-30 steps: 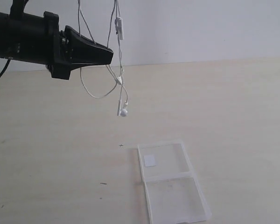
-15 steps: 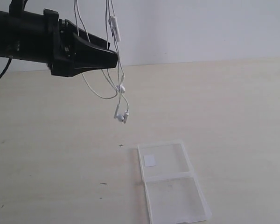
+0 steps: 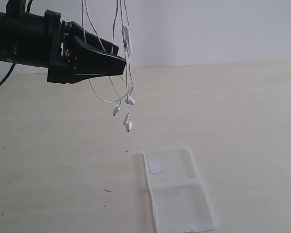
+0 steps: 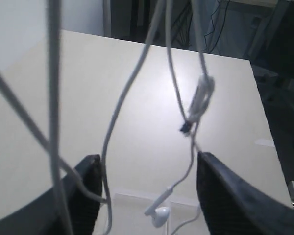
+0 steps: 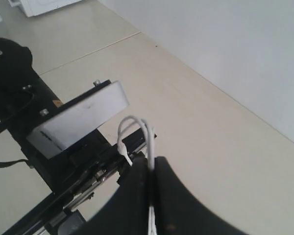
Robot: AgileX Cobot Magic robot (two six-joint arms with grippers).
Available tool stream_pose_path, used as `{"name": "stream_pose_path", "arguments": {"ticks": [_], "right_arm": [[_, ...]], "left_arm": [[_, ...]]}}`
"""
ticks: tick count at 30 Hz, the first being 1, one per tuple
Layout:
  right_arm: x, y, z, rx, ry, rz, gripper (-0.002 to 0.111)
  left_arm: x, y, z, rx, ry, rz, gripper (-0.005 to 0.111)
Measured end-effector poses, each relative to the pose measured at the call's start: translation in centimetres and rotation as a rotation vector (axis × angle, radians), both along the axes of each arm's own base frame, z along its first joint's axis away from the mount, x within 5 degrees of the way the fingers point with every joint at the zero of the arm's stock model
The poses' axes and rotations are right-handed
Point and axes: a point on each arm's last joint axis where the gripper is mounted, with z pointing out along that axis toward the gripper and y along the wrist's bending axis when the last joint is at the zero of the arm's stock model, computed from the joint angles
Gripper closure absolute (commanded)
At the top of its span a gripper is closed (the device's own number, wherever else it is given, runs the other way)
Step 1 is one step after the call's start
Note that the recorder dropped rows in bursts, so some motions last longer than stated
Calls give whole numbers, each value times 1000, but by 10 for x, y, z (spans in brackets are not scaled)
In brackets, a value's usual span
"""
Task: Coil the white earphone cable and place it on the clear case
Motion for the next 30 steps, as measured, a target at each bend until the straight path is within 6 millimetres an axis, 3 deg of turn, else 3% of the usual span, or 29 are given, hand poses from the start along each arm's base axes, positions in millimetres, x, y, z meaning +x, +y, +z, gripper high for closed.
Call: {"name": "stream_pose_path", "arguments": {"ticks": [12,23,24,30], "right_arm": [[-2,-2,-4,-64,-13,40,108],[-4,7,8,106,-9,64,108],[-5,7,9,121,-5,67,108],[-4,8,10,136,-8,65,108]], "left_arm": [[0,0,0,3,-7,0,50],[2,0,3,-38,-2,22,50],[2,0,4,-51,-1,30,52],[3,-1,5,-63,1,35,91]]}}
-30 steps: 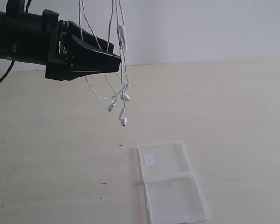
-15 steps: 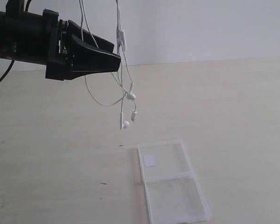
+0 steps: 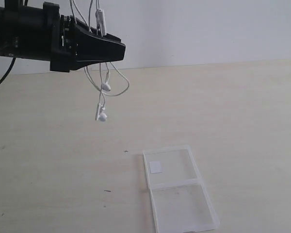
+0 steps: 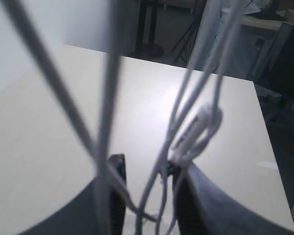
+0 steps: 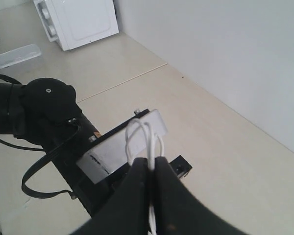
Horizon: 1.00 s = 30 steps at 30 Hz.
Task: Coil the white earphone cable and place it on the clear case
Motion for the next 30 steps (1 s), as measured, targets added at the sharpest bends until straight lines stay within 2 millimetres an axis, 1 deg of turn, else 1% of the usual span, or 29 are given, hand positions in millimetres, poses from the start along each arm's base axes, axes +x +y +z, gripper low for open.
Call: {"name": "stream_pose_path", "arguments": {"ticks": [1,3,10,12,14,17,19,21,30], "right_arm": [[0,0,0,1,1,0,108],[0,0,0,1,1,0,108],[3,-3,-3,-33,4,-43,108],[3,-3,-3,-32,7,-45,108],[3,-3,-3,-32,9,-46,108],[3,-3,-3,-32,9,-46,108],[3,-3,-3,-32,9,-46,108],[3,-3,-3,-32,9,-46,108],[5,-5,-5,-68,-11,-66,108]], "left_arm": [[0,0,0,0,0,0,97],[0,0,0,0,0,0,100],[1,0,0,3,-1,7,99],[1,1,0,6,-2,16,93],[2,1,-1,11,-3,19,82],[2,1,-1,19,-5,27,58],[3,2,-2,21,-6,33,47],[3,2,-2,22,-6,36,45],[3,3,-5,53,6,44,45]]}}
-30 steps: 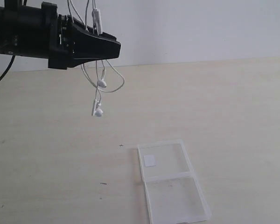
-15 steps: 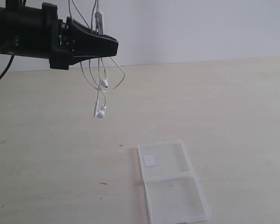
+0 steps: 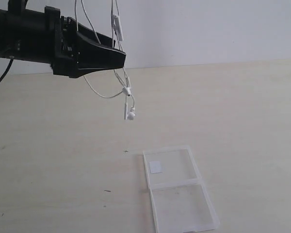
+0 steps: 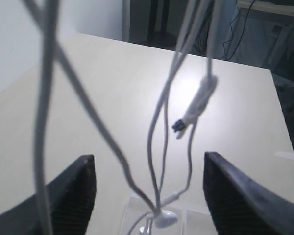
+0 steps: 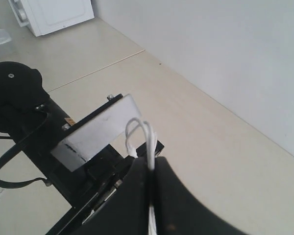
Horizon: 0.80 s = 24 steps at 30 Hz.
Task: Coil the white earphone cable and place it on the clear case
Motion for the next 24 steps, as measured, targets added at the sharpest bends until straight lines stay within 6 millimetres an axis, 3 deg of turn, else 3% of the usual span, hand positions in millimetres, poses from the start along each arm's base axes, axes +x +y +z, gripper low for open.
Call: {"name": "stream_pose_path", "arguments": {"ticks": [24], "right_arm": [[3,-3,-3,-26,18,-54,108]], "left_arm": [[9,11,-3,24,24,113,45]]}}
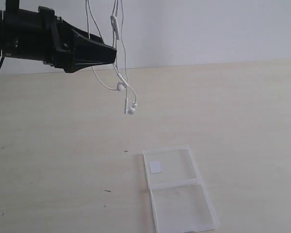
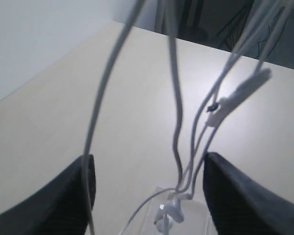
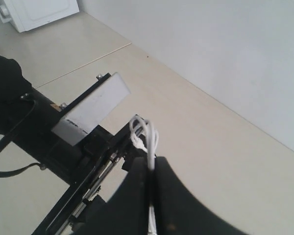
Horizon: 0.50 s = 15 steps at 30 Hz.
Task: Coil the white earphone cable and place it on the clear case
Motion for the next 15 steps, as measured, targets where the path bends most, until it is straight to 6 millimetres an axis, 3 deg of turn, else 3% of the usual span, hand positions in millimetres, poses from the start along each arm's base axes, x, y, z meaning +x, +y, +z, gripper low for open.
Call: {"name": "stream_pose_path", "arguments": {"ticks": [2,7,15], "right_arm": [[1,0,0,1,5,-11,108],[5,2,-4,9,20,-19,108],[13,10,-13,33,58,-24,108]], "left_arm": [[0,1,0,0,0,2,49],[0,0,2,-26,4,0,70],[-5,-3,4,-56,16,-59,47]]}}
